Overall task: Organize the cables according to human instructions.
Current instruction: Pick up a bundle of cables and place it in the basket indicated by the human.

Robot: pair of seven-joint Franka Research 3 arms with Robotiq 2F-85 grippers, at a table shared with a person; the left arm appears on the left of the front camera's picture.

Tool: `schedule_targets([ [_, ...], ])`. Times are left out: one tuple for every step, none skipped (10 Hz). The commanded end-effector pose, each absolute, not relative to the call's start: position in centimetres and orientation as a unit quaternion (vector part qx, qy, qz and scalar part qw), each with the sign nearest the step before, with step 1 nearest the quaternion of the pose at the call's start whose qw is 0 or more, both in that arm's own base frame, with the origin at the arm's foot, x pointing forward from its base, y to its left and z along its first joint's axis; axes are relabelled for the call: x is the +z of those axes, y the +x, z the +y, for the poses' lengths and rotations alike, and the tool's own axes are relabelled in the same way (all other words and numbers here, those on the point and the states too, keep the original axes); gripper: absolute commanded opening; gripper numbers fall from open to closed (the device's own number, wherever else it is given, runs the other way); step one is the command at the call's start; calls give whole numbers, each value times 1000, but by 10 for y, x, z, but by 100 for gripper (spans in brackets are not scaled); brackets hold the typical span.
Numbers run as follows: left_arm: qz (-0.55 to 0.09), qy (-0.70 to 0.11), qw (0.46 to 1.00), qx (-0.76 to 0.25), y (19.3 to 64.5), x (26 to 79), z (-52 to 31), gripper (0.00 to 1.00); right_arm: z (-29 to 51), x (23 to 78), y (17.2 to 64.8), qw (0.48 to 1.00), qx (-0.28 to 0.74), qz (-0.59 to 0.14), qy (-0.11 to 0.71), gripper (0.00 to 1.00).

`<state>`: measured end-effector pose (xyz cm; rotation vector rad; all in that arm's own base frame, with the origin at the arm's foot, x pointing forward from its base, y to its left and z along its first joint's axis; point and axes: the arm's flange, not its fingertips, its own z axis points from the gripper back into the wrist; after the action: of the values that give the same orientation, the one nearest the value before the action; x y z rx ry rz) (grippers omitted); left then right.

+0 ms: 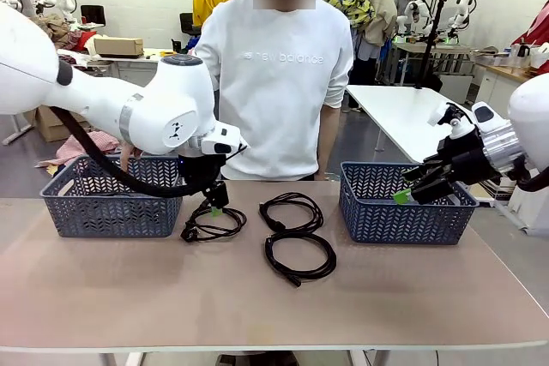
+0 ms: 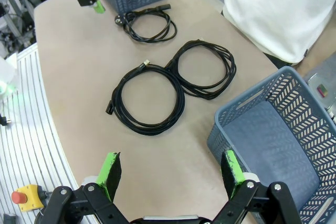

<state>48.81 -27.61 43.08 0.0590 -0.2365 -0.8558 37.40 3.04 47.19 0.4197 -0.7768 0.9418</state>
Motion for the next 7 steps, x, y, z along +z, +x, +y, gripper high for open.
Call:
schedule_targets([
  [-110,49,916,-383,496,433,-281,100,30,472,378,790,446,-371,201,100],
  [-114,29,903,-414,488,431,-276,100,30,472,378,790,446,-371,201,100],
  [-114,29,903,-414,488,431,-276,100,30,472,378,790,446,-371,201,100],
  [-114,29,903,-414,488,431,-276,100,30,472,378,790,446,-371,201,100],
  [-114,29,903,-414,488,431,-276,100,30,472,378,790,446,-371,201,100],
  [-114,29,903,-414,488,431,-276,100,30,472,378,790,446,-371,201,100],
  [-114,29,903,-414,488,431,-276,100,30,472,378,790,446,-371,201,100],
])
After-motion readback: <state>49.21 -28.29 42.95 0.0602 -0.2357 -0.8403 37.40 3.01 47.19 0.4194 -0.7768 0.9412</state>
